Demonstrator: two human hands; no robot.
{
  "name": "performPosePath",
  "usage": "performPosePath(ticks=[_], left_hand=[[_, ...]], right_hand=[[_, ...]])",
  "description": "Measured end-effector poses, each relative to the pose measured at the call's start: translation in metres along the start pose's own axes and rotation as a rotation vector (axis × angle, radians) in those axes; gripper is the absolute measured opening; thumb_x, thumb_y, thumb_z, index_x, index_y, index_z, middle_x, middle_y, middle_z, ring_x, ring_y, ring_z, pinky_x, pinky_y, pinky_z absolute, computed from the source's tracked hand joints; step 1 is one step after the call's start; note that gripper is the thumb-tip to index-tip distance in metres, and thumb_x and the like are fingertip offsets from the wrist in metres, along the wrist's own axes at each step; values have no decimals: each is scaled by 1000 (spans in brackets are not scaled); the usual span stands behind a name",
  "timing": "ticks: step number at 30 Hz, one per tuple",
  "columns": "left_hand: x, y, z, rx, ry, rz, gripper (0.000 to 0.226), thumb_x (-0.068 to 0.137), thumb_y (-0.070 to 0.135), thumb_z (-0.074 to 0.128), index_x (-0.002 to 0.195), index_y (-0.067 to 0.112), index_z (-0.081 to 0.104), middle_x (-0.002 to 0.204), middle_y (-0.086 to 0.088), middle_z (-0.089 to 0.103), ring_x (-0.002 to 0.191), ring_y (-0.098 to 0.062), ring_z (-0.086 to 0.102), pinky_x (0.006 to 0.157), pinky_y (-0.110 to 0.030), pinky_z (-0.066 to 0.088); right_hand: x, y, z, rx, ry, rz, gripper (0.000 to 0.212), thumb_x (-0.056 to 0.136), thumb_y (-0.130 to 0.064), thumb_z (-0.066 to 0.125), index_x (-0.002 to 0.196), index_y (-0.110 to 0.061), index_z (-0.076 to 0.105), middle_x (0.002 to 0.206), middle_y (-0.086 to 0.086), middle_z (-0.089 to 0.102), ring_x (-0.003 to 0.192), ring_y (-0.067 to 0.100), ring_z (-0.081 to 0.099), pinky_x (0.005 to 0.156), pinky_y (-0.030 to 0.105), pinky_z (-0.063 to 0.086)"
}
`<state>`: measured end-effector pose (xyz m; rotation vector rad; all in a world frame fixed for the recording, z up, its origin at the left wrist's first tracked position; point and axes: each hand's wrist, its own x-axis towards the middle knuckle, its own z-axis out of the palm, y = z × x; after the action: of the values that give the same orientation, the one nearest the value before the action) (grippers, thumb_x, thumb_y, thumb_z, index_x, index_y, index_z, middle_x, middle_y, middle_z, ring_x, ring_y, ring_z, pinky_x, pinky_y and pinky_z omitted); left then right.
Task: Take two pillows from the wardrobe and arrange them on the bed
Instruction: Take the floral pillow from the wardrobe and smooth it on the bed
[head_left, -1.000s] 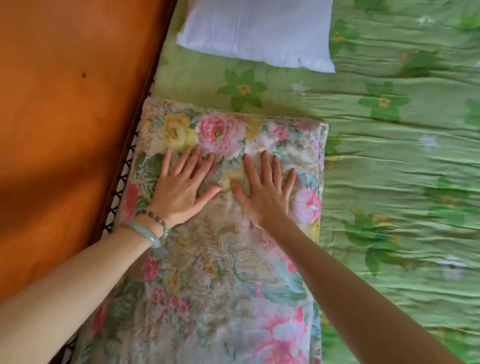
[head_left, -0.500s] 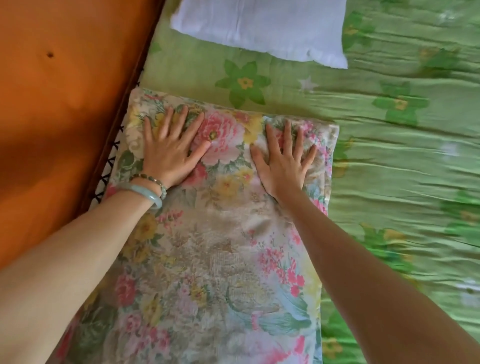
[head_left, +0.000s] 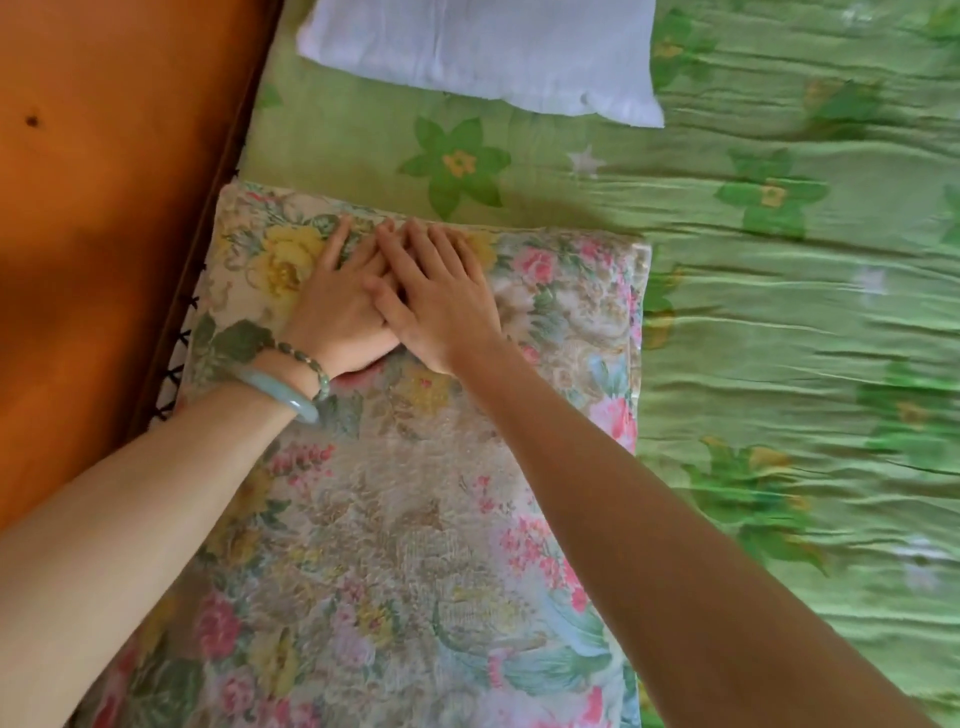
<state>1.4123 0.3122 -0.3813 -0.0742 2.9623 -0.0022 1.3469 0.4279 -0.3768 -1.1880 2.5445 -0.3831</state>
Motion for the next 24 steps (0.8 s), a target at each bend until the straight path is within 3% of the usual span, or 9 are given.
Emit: performPosePath(ticks=[4, 7, 10, 14, 16, 18, 20, 22, 24], left_hand=[[0, -7, 0, -90, 37, -20, 74, 94, 60, 10, 154, 19, 25, 160, -6, 27, 149, -25, 21, 121, -48, 5], [-12, -31, 4, -134, 42, -178, 83, 89, 78, 6, 155, 29, 20, 162, -1, 21, 150, -25, 17, 121, -47, 9], [-37, -61, 12, -188, 53, -312, 84, 86, 82, 9, 155, 35, 13, 164, -3, 17, 150, -27, 15, 120, -50, 12], [-58, -79, 12, -420, -18, -471, 85, 85, 77, 14, 156, 30, 10, 165, -4, 7, 151, -26, 9, 120, -54, 14], [-61, -68, 1, -368, 43, -538, 76, 92, 62, 17, 155, 21, 20, 163, -12, 14, 149, -34, 15, 118, -58, 15], [-64, -41, -15, -260, 181, -508, 64, 97, 45, 20, 150, 10, 31, 160, -19, 20, 147, -39, 17, 118, -57, 12], [-73, -2, -26, -262, 215, -403, 60, 100, 41, 18, 153, 13, 26, 163, -14, 13, 151, -31, 8, 120, -48, 2], [-85, 33, -28, -259, 157, -310, 60, 100, 42, 13, 155, 18, 20, 164, -11, 6, 151, -26, 2, 121, -47, 0], [-99, 54, -21, -226, 99, -294, 63, 97, 41, 16, 152, 14, 28, 162, -16, 14, 150, -32, 8, 120, -55, 5]], right_hand=[[-4, 22, 2, -62, -1, 45, 61, 94, -60, 11, 150, -37, 2, 161, 3, 7, 147, 23, 2, 117, 47, -8], [-19, 65, -3, -103, -7, 159, 67, 87, -66, 1, 149, -40, 3, 161, 1, 6, 147, 23, -1, 115, 49, -12], [-38, 109, -7, -81, 39, 302, 76, 80, -74, 0, 148, -42, 6, 161, -2, 4, 147, 22, -3, 114, 52, -11], [-63, 143, -14, 36, 10, 467, 70, 86, -74, 6, 148, -43, -2, 160, -2, -8, 146, 21, -9, 115, 58, -5], [-67, 136, -23, -23, 11, 510, 67, 90, -70, 9, 149, -40, -2, 160, 1, -11, 146, 24, -13, 114, 59, -8], [-69, 104, -32, -81, 135, 423, 68, 90, -65, 12, 150, -35, 2, 159, 2, -11, 145, 28, -13, 113, 57, -14], [-74, 52, -32, -17, 257, 250, 66, 91, -57, 17, 151, -31, 8, 158, 2, -7, 145, 28, -11, 113, 52, -17], [-85, -2, -18, 60, 229, 141, 62, 93, -51, 15, 151, -31, 9, 156, 0, -11, 145, 26, -15, 113, 49, -18], [-99, -37, 1, 48, 89, 123, 58, 95, -50, 9, 151, -34, 3, 156, -1, -14, 143, 23, -22, 113, 49, -18]])
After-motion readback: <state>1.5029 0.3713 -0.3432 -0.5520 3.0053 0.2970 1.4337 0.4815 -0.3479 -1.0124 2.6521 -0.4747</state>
